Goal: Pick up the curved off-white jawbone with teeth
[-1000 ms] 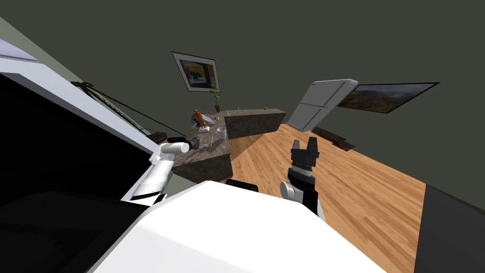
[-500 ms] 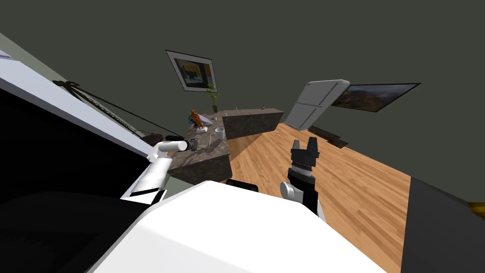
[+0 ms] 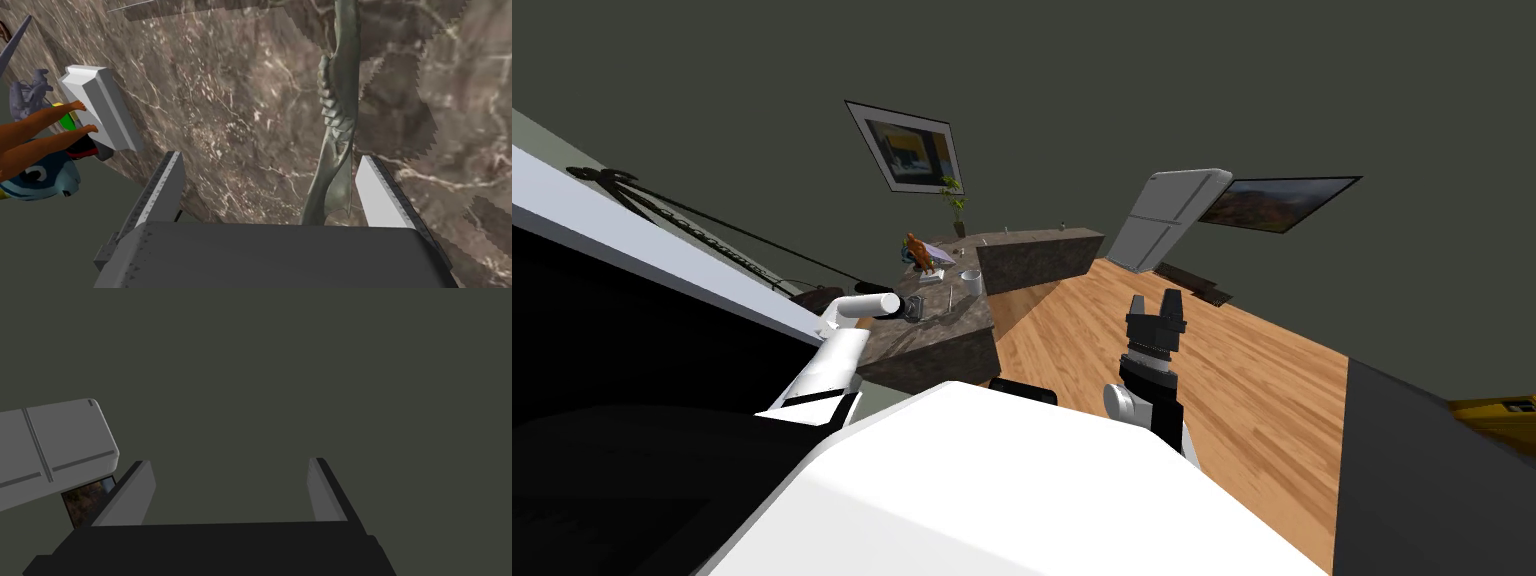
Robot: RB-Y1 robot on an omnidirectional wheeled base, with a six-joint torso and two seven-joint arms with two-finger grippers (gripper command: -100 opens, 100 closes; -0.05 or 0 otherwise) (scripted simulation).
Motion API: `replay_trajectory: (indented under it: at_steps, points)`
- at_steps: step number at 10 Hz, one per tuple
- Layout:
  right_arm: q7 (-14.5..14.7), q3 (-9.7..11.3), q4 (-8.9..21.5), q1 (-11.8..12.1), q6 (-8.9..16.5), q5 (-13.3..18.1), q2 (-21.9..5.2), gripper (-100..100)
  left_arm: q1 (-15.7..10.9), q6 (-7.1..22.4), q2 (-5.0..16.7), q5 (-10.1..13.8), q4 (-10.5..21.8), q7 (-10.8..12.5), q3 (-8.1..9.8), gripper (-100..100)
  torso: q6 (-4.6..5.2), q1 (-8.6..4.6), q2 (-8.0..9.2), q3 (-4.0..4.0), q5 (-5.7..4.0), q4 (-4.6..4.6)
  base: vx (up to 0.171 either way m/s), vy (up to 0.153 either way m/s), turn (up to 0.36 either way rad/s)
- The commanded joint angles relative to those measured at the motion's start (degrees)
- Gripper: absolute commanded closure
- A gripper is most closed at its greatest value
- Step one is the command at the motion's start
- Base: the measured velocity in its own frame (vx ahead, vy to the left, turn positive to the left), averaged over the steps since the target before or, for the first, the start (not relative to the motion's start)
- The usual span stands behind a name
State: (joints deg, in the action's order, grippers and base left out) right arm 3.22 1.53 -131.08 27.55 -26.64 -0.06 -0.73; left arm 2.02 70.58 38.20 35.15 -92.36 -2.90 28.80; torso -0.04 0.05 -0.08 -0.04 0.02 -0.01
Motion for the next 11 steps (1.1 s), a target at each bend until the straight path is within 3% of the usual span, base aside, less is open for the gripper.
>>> replay_trajectory:
  at_steps: [1, 4, 5, 6, 11]
  points:
    - [0.0, 0.0, 0.0, 0.0, 0.0, 0.0, 0.0, 0, -0.3, 2.8, 0.4, 0.4, 0.9, 0.2, 0.56, -100, 0.00, 0.00, 0.00, 0.00, 0.00, 0.00, 0.010, 0.010, -0.073]
    - [0.0, 0.0, 0.0, 0.0, 0.0, 0.0, 0.0, 0, -2.1, 7.7, 2.3, 2.0, 6.2, 0.4, 2.50, -100, -0.04, 0.02, -0.01, -0.01, 0.01, -0.01, 0.016, 0.012, -0.096]
    - [0.0, 0.0, 0.0, 0.0, 0.0, 0.0, 0.0, 0, -2.1, 9.1, 2.3, 2.0, 6.2, 0.4, 2.50, -100, -0.02, 0.02, -0.03, -0.02, 0.01, -0.01, 0.016, 0.010, -0.057]
    - [0.0, 0.0, 0.0, 0.0, 0.0, 0.0, 0.0, 0, -3.0, 10.7, 3.2, 2.6, 8.7, 0.5, 3.37, -100, -0.04, 0.01, -0.02, -0.01, 0.01, -0.01, 0.017, 0.014, -0.099]
    - [0.0, 0.0, 0.0, 0.0, 0.0, 0.0, 0.0, 0, -4.4, 18.0, 4.9, 3.8, 13.5, 0.7, 4.90, -100, -0.02, 0.02, -0.04, -0.02, 0.01, -0.01, 0.018, 0.013, -0.073]
